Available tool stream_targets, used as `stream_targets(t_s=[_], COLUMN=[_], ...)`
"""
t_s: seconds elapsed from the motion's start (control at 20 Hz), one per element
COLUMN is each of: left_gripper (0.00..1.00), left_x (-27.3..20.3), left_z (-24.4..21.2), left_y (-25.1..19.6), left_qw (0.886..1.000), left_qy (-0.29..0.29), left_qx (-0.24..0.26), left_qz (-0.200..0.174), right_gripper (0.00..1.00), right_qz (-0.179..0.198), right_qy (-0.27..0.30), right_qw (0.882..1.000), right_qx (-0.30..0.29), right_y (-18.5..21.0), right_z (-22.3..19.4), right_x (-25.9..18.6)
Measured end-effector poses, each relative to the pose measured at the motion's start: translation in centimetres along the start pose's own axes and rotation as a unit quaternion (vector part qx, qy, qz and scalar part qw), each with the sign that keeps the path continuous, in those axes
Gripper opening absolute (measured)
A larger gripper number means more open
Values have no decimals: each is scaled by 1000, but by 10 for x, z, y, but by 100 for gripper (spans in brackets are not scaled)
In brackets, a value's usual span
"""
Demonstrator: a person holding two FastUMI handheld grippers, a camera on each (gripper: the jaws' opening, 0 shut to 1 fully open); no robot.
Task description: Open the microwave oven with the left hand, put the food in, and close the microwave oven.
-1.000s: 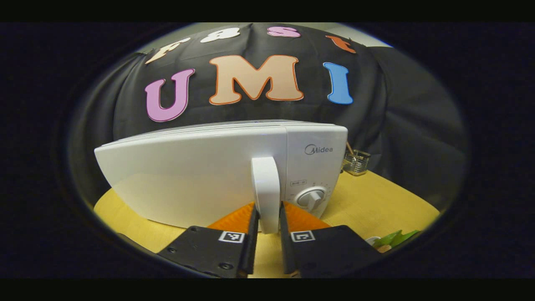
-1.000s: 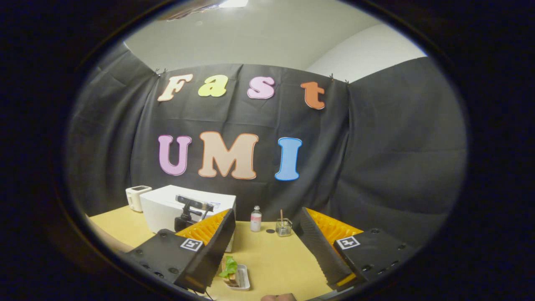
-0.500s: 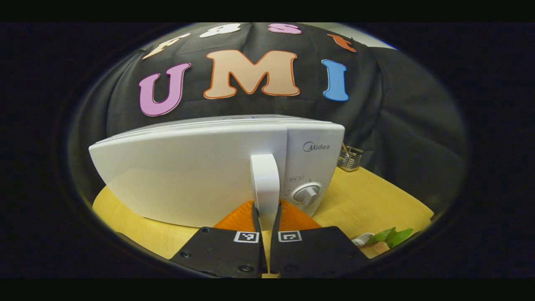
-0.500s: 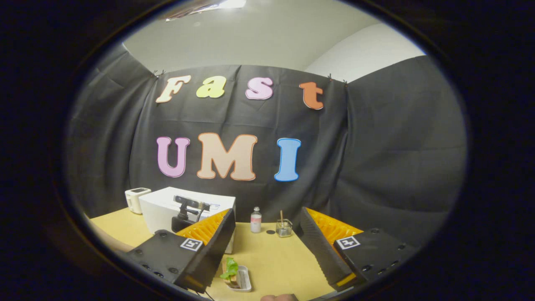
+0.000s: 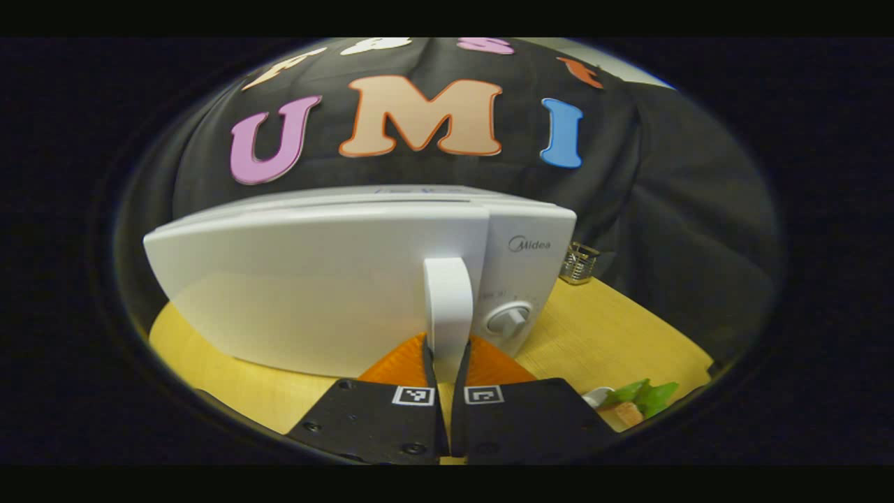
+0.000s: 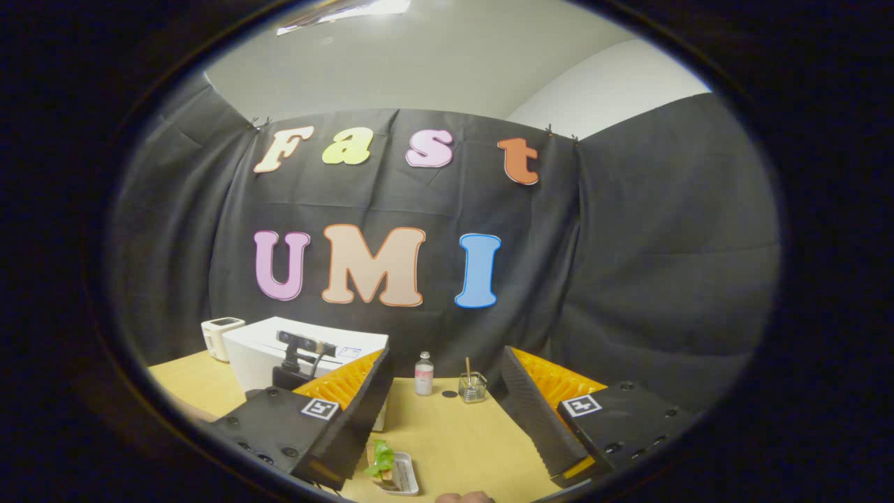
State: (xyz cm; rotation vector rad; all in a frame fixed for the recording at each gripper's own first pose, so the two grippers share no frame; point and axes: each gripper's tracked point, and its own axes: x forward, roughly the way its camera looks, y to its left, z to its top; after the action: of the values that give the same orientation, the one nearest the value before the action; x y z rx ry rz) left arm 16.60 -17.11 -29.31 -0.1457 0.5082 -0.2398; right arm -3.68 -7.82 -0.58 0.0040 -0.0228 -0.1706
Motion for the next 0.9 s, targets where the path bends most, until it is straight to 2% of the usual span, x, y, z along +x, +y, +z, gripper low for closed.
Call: stream_targets(t_s=[0.05, 0.15, 0.2, 0.3, 0.45, 0.7, 0.9], left_gripper=[2, 0, 1, 2, 1, 1, 1], left_x=[-15, -44, -56, -81, -117, -171, -208], left_z=[7, -12, -14, -31, -45, -66, -81], left_y=[-2, 2, 3, 10, 24, 59, 98], left_qw=[999, 998, 998, 999, 999, 999, 998], left_qy=[-27, -23, -28, 0, 13, 24, 23], left_qx=[17, 57, 52, 33, 43, 41, 26], left_qz=[-8, -17, -24, -31, -31, 2, 48], right_gripper=[95, 95, 95, 95, 96, 96, 96], right_qz=[-4, -2, 4, 19, 44, 88, 111], right_qy=[-1, 1, 4, 2, 3, -2, -1], right_qw=[1000, 1000, 1000, 1000, 999, 996, 994], right_qx=[-2, 7, 9, -1, -6, -3, -9], right_y=[-2, -1, 4, 12, 30, 68, 90], right_z=[1, 0, -4, -5, -12, -14, -17], right_x=[3, 6, 8, 12, 18, 22, 23])
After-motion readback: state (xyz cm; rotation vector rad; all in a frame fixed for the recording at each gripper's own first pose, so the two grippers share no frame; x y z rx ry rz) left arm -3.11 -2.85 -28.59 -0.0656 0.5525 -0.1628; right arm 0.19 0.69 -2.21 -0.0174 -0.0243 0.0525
